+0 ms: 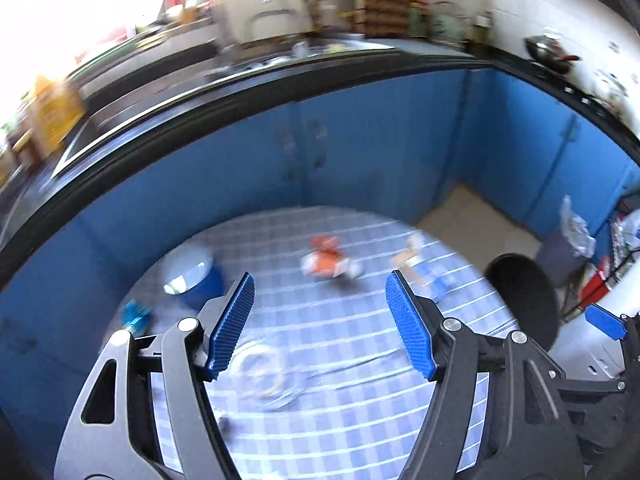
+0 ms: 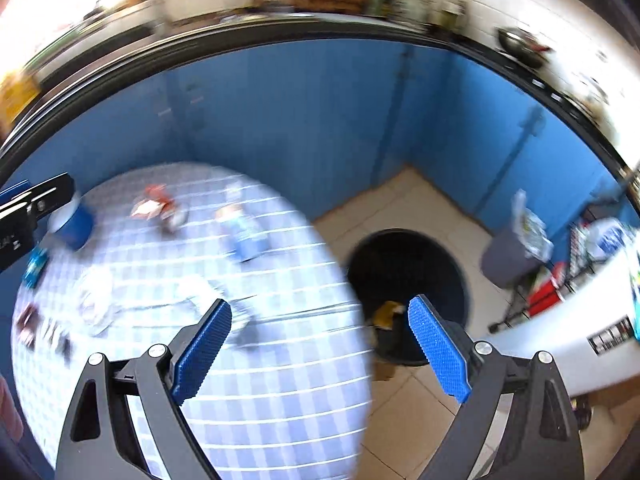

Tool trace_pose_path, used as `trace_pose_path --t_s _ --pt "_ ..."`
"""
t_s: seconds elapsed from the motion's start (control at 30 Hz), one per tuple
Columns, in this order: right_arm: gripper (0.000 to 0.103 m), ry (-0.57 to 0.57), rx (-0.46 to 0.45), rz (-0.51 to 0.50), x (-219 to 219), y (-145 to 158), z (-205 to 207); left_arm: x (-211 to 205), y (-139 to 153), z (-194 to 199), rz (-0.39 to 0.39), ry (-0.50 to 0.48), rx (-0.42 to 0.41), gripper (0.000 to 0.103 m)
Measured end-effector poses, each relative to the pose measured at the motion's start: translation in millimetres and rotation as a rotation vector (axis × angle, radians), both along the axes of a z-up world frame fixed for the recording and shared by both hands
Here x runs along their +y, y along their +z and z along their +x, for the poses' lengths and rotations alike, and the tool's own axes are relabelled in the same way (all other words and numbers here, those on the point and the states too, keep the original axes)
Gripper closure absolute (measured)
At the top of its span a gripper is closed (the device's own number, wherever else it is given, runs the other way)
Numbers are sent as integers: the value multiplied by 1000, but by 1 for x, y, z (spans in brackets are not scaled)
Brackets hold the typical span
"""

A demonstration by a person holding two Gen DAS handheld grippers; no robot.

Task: Collect trash
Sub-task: 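Grasp the brown medicine bottle with the right tool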

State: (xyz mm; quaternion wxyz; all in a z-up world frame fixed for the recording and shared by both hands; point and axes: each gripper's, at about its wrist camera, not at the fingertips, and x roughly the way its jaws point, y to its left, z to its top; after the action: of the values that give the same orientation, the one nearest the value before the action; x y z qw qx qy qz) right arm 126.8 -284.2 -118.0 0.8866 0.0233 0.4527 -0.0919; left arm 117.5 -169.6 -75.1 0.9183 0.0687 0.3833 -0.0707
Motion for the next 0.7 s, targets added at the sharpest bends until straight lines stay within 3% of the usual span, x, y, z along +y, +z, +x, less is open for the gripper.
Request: trace_pose_path --t_s 0.33,0.7 --pt "15 323 32 -2 137 -28 -40 102 -30 -39 32 144 45 34" --pt "15 453 81 -29 210 -65 -61 167 -66 -73 16 208 108 34"
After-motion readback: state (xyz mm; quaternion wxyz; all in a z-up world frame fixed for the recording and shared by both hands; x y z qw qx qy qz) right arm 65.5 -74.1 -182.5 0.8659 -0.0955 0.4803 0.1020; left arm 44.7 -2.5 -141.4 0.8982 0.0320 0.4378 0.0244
